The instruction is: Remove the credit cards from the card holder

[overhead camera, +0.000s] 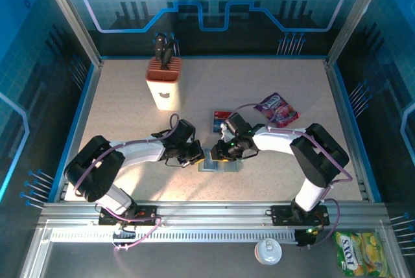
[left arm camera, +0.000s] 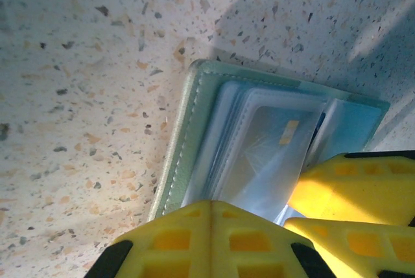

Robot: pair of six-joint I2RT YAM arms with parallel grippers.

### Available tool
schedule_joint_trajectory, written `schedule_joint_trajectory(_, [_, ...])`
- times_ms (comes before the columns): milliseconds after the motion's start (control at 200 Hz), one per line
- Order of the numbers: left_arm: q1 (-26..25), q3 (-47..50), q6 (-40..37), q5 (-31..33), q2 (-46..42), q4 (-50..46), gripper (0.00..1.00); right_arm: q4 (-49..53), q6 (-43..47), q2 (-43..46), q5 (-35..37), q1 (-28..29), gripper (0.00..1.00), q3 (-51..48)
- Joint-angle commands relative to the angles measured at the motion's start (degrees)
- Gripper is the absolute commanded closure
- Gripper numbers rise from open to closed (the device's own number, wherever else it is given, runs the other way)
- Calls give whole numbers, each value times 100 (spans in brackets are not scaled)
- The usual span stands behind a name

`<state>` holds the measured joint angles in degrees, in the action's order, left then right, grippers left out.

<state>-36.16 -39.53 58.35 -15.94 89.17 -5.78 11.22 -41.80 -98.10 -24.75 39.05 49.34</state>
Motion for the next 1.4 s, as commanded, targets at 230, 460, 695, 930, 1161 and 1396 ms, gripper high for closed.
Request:
schedule_joint_trajectory(230, [36, -29, -62, 64, 12, -164, 97, -434, -210, -200, -405, 22, 75, -206])
schedule_joint_trajectory(460, [33, -24, -78, 88, -17, -224, 98, -531, -259, -174, -464, 19, 76, -200])
schedule_joint_trajectory(695, [35, 58, -75, 137, -157, -300, 98, -656, -340, -258, -583, 23, 70, -169])
schedule_joint_trajectory(930, [28, 145, -43, 156, -283, -327, 98, -343, -237, -284, -432, 21, 67, -109])
schedule_joint_trajectory(1161, [30, 191, -21, 174, -381, -347, 98, 202, 3, -149, -123, 16, 67, 12])
schedule_joint_trajectory(1396, [31, 191, -24, 196, -411, -370, 98, 373, 49, -70, -83, 34, 66, 62])
